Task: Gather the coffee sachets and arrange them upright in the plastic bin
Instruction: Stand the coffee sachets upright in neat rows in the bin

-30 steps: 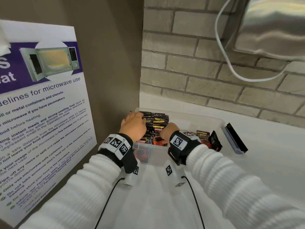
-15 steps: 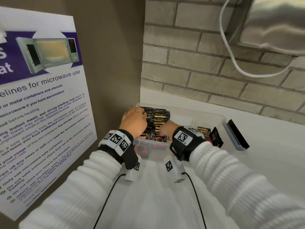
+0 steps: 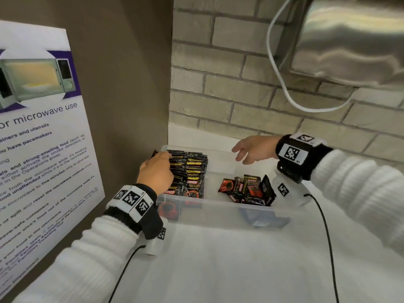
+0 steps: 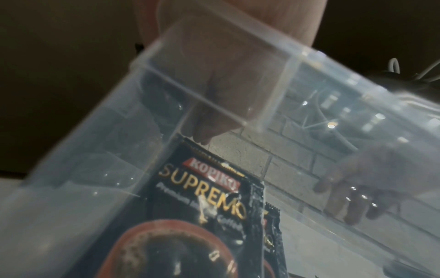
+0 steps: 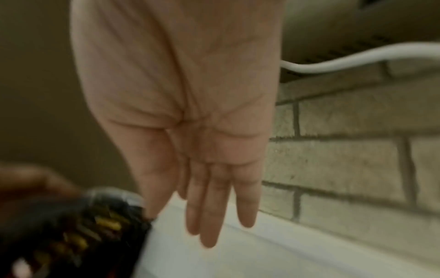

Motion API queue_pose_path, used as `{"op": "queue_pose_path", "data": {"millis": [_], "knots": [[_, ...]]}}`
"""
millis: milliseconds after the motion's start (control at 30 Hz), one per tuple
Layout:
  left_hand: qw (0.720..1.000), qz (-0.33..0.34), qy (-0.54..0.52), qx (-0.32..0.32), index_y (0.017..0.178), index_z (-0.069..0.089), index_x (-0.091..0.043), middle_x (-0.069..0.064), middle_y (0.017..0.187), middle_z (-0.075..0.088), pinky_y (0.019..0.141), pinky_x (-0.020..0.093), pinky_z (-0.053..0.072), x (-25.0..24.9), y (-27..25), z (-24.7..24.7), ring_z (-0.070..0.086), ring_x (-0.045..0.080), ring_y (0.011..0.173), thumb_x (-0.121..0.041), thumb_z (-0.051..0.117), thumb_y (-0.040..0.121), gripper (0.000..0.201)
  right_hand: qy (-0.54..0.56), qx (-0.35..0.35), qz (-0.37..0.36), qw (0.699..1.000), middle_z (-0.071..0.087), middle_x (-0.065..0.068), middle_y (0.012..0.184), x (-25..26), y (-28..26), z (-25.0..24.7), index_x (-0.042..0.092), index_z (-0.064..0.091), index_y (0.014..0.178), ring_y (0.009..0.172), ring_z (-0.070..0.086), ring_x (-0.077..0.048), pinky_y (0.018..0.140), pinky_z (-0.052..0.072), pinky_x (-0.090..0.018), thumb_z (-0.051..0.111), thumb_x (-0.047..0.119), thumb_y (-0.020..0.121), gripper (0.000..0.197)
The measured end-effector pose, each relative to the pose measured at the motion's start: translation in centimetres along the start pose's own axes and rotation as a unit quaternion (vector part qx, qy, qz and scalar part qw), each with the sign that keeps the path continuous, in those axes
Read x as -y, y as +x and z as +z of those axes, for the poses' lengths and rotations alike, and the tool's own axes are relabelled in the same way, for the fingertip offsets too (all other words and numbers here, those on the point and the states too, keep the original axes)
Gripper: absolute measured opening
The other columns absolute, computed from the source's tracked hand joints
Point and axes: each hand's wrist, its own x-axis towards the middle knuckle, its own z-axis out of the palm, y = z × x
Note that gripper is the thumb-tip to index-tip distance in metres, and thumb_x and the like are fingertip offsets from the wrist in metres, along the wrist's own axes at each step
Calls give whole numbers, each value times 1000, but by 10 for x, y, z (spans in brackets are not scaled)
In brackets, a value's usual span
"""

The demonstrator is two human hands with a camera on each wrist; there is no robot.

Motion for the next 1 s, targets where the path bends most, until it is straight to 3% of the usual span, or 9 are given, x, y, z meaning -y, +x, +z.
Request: {"op": "queue_pose_path", "data": {"millis": [100,167,400,567,700,767,833,900,1000], "knots": [[1000,7,2,-3,126,47,-18,2,121,54,108,46,32,3,3,4,52,22,111,2,41,84,47,-223,106,13,969,28,-3,152,-5,5,10,15,19,149,136,34,-20,106,33,-27,55,22,93,68],[1000,6,7,-4,124,48,-18,2,119,54,106,46,33,5,5,6,53,22,109,3,42,82,47,-267,142,25,953,19,-2,156,-8,17,23,19,14,150,140,27,-21,108,30,-29,61,30,88,79],[999,-1,31,-15,131,44,-15,5,129,51,109,44,29,7,8,10,50,24,116,5,43,79,55,-300,161,-24,940,49,-3,134,-4,55,60,15,31,140,119,52,-22,96,44,-29,77,29,74,82],[999,-8,43,-16,133,42,-14,6,131,48,110,43,26,4,7,9,47,24,119,5,42,80,56,-399,186,5,898,50,-3,104,1,55,59,11,36,133,87,49,-17,65,41,-23,77,33,74,75],[999,-8,52,-13,132,42,-12,7,130,47,108,42,27,2,4,7,47,24,119,4,42,81,54,-452,195,-7,870,50,0,125,-1,59,60,23,38,129,103,54,-19,84,45,-27,79,43,63,80],[998,-9,57,-10,132,42,-12,7,130,47,108,42,28,1,4,6,47,24,119,4,41,81,53,-442,186,6,877,57,4,104,-8,61,62,24,52,96,92,54,-17,89,47,-26,80,37,55,51],[998,-11,61,-7,132,41,-11,7,130,46,107,42,28,1,3,6,47,24,119,4,41,81,53,-415,143,0,898,57,4,84,-17,60,61,27,55,75,83,54,-19,86,50,-30,69,28,76,14],[998,-10,61,-8,132,42,-10,7,130,47,107,42,28,0,4,6,47,24,119,3,42,82,52,-426,136,3,895,60,-1,86,-17,58,54,22,65,88,77,53,-18,76,48,-25,61,24,87,5],[998,-7,59,-7,130,43,-10,7,128,48,106,43,29,0,4,5,48,23,118,2,43,82,50,-406,186,2,895,64,-14,111,-14,59,50,3,61,116,81,57,-21,66,47,-22,57,14,91,27]]}}
